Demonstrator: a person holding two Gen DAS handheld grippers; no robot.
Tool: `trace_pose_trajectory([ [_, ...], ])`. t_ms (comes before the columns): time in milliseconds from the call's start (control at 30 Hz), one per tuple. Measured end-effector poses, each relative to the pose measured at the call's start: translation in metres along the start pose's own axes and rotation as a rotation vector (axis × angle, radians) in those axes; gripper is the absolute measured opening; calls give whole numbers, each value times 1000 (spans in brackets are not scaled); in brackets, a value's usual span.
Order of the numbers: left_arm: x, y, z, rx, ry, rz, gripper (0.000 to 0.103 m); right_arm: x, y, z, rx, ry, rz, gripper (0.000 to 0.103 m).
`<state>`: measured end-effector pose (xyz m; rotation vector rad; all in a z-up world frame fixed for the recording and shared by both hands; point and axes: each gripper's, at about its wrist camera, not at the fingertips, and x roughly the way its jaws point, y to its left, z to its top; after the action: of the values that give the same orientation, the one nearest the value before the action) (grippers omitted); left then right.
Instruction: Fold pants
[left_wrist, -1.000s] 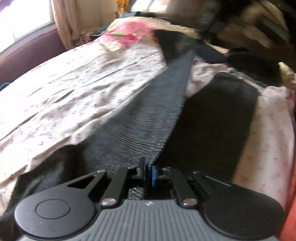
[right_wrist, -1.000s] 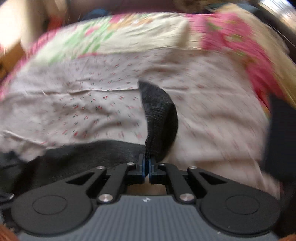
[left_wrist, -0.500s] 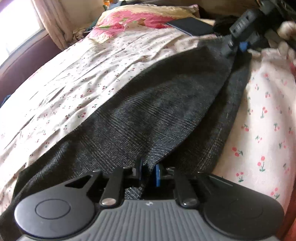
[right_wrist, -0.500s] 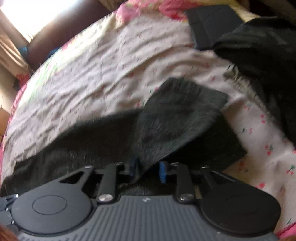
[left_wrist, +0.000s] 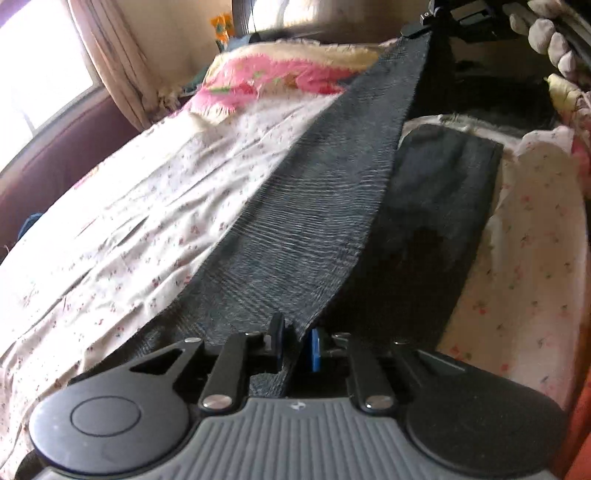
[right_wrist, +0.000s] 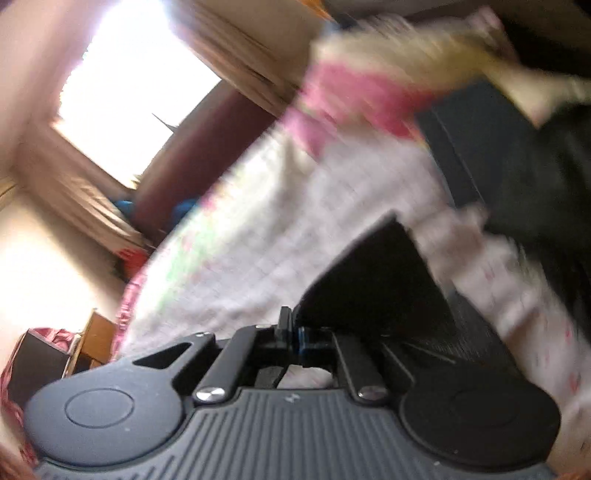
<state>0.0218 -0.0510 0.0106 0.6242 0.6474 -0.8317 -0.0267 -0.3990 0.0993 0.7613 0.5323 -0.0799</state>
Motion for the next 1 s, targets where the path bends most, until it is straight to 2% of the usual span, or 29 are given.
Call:
trace_pose_trajectory([
  [100,2,-10,-8,3,14,-50,29,-4,-20,-19,45,38,-50,4],
  [233,12,-29,-23,38,76,-89,29,28,-76,-63,124,205,-252,7],
  [333,11,-32,-26,35,83,-95,29,35,-93,-73,241,203,-213,10],
  [400,10,-28,-23,15,76,-97,29,39,-88,-67,225,177,-198,12],
  [467,11,-24,-19,-10,60,-96,29,46,-84,-60,191,174,-222,13],
  [600,12,-25,-10,-24,22,-100,30,51,-92,-54,239,155,-222,14],
  [700,15,-30,-6,-14,13,-111,30,54,-99,-54,264,165,-203,24],
  [767,15,-32,-4,-6,11,-110,30,43,-104,-57,273,152,-222,20],
  [800,14,-33,-3,-5,7,-110,30,41,-103,-58,280,144,-226,8],
  [867,12,-32,0,3,0,-107,30,37,-95,-53,268,131,-218,5],
  [933,10,-30,5,9,-11,-95,31,26,-78,-40,236,81,-155,5],
  [1000,6,-27,10,2,-23,-91,31,5,-51,-26,176,14,-41,4],
])
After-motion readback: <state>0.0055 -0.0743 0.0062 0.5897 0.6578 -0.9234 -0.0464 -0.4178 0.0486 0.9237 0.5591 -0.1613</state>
